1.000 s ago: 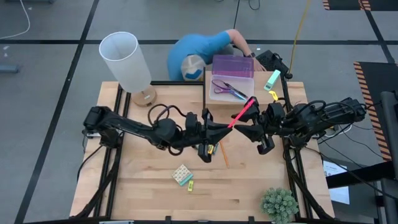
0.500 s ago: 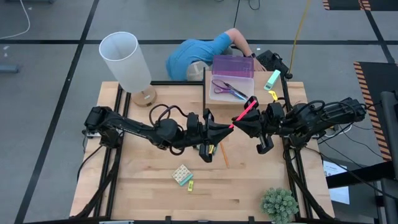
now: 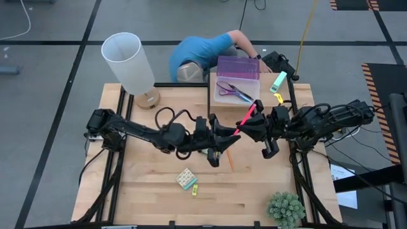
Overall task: Pick & place school supplies into a supply box
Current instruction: Put the pink pencil into the purple supply box on the shelf
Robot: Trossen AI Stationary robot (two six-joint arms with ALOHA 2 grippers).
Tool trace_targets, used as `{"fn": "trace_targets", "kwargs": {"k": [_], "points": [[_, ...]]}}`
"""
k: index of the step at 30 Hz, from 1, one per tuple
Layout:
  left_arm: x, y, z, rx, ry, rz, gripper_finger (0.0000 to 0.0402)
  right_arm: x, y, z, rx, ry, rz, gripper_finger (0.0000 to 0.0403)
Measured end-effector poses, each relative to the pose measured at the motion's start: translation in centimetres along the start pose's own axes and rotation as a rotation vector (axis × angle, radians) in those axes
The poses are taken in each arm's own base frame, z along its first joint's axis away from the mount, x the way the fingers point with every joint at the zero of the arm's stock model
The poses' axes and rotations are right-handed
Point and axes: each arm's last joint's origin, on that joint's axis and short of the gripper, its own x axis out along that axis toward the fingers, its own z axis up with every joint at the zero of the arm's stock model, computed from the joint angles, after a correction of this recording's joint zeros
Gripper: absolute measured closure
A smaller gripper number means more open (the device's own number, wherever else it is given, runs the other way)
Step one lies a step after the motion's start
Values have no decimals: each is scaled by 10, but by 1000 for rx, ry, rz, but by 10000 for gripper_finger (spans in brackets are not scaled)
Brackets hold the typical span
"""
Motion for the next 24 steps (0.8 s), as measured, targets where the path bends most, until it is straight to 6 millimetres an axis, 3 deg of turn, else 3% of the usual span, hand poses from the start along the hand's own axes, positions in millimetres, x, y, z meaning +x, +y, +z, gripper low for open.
{"fn": "trace_targets", "kwargs": {"k": [5,11,17,24], "points": [[-3,-9,-5,-56,36,6,209,0,0,0,28,2,0,385],[-10,-23,-13,-153,140,9,153,-3,0,2,37,13,-2,385],[-24,-37,-3,-146,263,63,142,-9,-1,5,30,44,-9,386],[-45,-42,33,-93,351,108,154,-10,-1,4,26,66,-13,386]]}}
